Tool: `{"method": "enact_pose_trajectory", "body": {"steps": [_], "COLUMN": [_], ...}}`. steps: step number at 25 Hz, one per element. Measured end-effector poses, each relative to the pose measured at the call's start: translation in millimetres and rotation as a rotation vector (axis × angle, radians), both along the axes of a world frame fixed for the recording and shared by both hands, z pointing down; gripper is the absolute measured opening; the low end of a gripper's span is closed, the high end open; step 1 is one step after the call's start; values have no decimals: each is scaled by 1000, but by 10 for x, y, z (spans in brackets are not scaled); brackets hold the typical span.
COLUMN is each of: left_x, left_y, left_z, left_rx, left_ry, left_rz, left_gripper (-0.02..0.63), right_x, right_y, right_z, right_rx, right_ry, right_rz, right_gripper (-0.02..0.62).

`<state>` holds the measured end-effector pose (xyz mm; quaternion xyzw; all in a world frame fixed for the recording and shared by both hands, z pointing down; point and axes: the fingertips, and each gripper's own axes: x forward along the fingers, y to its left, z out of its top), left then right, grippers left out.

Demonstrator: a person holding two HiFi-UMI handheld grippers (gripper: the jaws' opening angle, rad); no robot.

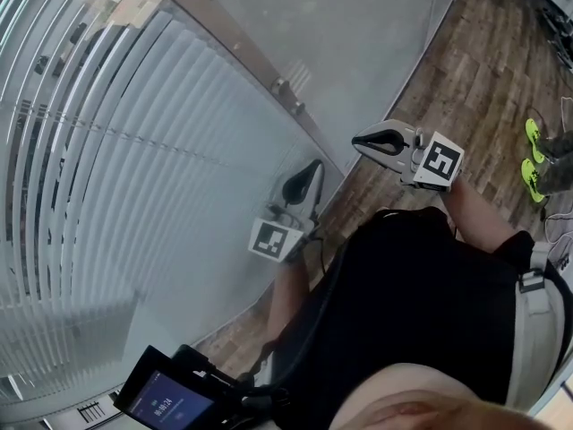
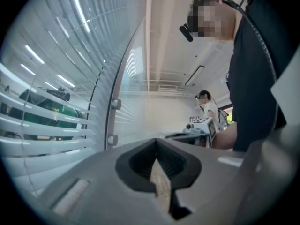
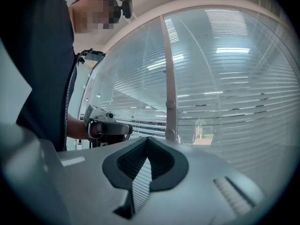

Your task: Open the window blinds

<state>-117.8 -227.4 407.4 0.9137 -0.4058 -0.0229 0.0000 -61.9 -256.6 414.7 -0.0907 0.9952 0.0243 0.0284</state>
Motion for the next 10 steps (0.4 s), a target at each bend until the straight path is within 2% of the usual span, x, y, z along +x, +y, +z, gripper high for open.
{"method": "enact_pose_trajectory", "body": {"steps": [10], "left_x": [89], "left_y": [-90], "left_z": [-9], "left_rx": [1], "left_ry": [-18], "left_rz": [-24], "left_gripper": [3], "right_x": [51], "right_y": [-88], "right_z": [-27], "right_rx": [13], "right_ry": [-19], "right_rz": [-29], "right_gripper": [6]}}
